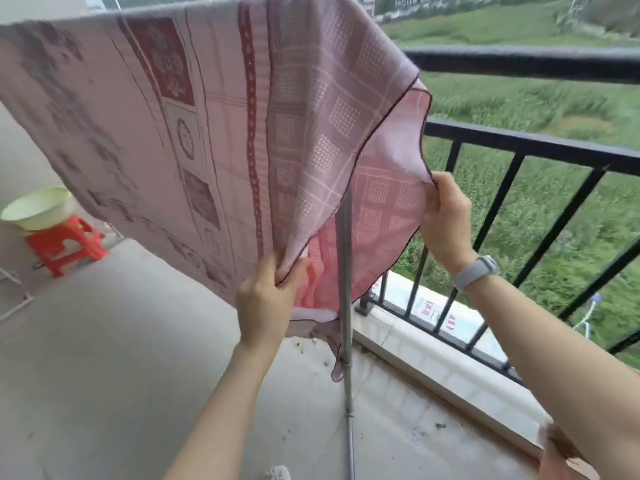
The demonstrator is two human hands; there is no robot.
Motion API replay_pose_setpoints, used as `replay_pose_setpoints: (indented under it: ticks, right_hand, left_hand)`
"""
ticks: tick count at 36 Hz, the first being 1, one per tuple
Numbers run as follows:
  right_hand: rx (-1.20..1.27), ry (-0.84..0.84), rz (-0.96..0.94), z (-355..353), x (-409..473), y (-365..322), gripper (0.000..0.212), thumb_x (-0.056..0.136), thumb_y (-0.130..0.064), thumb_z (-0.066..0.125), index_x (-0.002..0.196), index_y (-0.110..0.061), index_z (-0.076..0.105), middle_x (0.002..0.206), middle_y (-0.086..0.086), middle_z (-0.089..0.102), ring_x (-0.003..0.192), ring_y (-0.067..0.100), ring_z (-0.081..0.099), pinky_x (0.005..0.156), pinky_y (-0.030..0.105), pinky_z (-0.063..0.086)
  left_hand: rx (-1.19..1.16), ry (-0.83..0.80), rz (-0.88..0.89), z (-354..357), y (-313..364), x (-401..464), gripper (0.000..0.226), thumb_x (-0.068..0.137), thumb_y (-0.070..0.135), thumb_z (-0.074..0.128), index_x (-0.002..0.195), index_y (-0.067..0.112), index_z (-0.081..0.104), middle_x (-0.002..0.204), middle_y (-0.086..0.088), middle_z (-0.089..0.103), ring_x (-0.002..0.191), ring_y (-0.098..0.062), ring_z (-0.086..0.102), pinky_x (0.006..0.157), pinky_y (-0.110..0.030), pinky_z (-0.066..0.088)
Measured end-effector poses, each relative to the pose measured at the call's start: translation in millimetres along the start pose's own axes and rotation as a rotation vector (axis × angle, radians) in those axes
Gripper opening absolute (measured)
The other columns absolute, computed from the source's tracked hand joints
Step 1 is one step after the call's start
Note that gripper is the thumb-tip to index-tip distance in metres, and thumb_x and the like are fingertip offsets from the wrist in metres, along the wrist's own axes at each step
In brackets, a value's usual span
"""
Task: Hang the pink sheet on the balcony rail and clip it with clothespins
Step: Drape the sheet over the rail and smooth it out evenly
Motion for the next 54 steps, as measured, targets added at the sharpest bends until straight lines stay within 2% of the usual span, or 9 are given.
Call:
replay_pose_setpoints:
  ticks: [5,13,17,22,27,31,38,43,54]
  right_hand:
    - [-0.047,-0.028,0.045,6.4,8.0,14.7,0.021,0.095,-0.013,0.044,0.08,0.0,0.052,0.066,0.005,0.047,0.054,0.019,0.04,0.054,0.028,0.028]
    - [0.182,-0.357,0.252,61.2,-52.6,28.0,0.013,0.089,-0.02,0.057,0.081,-0.018,0.048,0.078,-0.001,0.057,0.076,0.017,0.056,0.074,0.034,0.047]
    - [0.291,-0.535,0.36,81.7,-60.8,33.6,0.03,0.088,-0.027,0.058,0.113,-0.013,0.052,0.103,-0.011,0.057,0.097,0.01,0.054,0.082,0.024,0.042]
    - [0.157,-0.632,0.503,100.6,-80.1,57.7,0.019,0.088,-0.02,0.055,0.07,-0.011,0.055,0.07,0.004,0.056,0.072,0.017,0.049,0.063,0.028,0.035]
    - [-0.137,-0.635,0.459,79.3,-81.0,94.5,0.017,0.089,-0.013,0.052,0.092,-0.003,0.065,0.091,0.017,0.065,0.087,0.031,0.059,0.068,0.031,0.039]
    - [-0.272,-0.402,0.424,38.9,-49.6,119.4,0.02,0.091,-0.015,0.046,0.08,-0.003,0.057,0.078,0.017,0.061,0.073,0.033,0.055,0.06,0.034,0.035]
    - [-0.181,-0.566,0.333,39.9,-99.9,105.8,0.012,0.085,-0.004,0.054,0.083,-0.001,0.065,0.076,0.019,0.068,0.072,0.032,0.063,0.064,0.041,0.048]
    - [-0.269,-0.641,0.295,35.7,-133.7,103.6,0.011,0.085,-0.01,0.058,0.083,-0.008,0.068,0.073,0.022,0.067,0.072,0.04,0.062,0.058,0.04,0.044]
    - [-0.034,-0.752,0.343,34.1,-123.7,89.4,0.026,0.09,-0.031,0.053,0.088,-0.008,0.066,0.084,0.005,0.07,0.079,0.02,0.063,0.074,0.037,0.049]
  left_hand:
    - [0.173,-0.062,-0.288,-0.7,-41.8,-7.3,0.028,0.082,0.024,0.067,0.081,-0.001,0.056,0.065,-0.025,0.06,0.06,-0.044,0.056,0.055,-0.032,0.034]
    - [0.086,-0.268,-0.584,37.3,-59.1,-75.0,0.023,0.086,0.022,0.061,0.081,0.0,0.056,0.078,-0.02,0.064,0.075,-0.04,0.059,0.061,-0.036,0.041]
    - [0.074,-0.278,-0.627,42.4,-62.8,-90.1,0.025,0.086,0.021,0.06,0.071,0.007,0.047,0.072,-0.019,0.063,0.07,-0.038,0.056,0.057,-0.031,0.033]
    - [0.072,-0.311,-0.652,43.5,-66.2,-105.7,0.032,0.086,0.017,0.06,0.064,0.014,0.036,0.066,-0.017,0.057,0.066,-0.036,0.049,0.056,-0.031,0.028]
    - [0.093,-0.102,-0.739,24.5,-84.9,-108.9,0.008,0.089,0.011,0.054,0.083,0.005,0.055,0.081,-0.014,0.064,0.076,-0.033,0.056,0.063,-0.029,0.033]
    - [0.122,0.04,-0.735,11.6,-83.6,-104.6,0.007,0.084,-0.001,0.05,0.089,0.003,0.055,0.088,-0.016,0.063,0.081,-0.032,0.055,0.064,-0.026,0.029]
    - [0.013,-0.52,-0.544,59.4,-30.9,-142.7,0.025,0.091,0.019,0.053,0.07,0.012,0.042,0.071,-0.02,0.058,0.068,-0.036,0.05,0.058,-0.032,0.03]
    - [-0.018,-0.421,-0.501,67.9,-6.5,-121.3,0.035,0.087,0.019,0.061,0.063,0.014,0.036,0.06,-0.01,0.047,0.059,-0.025,0.037,0.057,-0.029,0.023]
    - [0.035,-0.442,-0.385,66.4,0.8,-100.7,0.022,0.082,0.026,0.064,0.073,0.013,0.049,0.077,-0.005,0.06,0.076,-0.03,0.057,0.065,-0.029,0.036]
Point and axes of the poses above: each hand's wrist, its own x-axis towards the middle knuckle, its own z-axis out of the palm, y = z × x, the point moved 2 cm from there along x, towards the middle knuckle
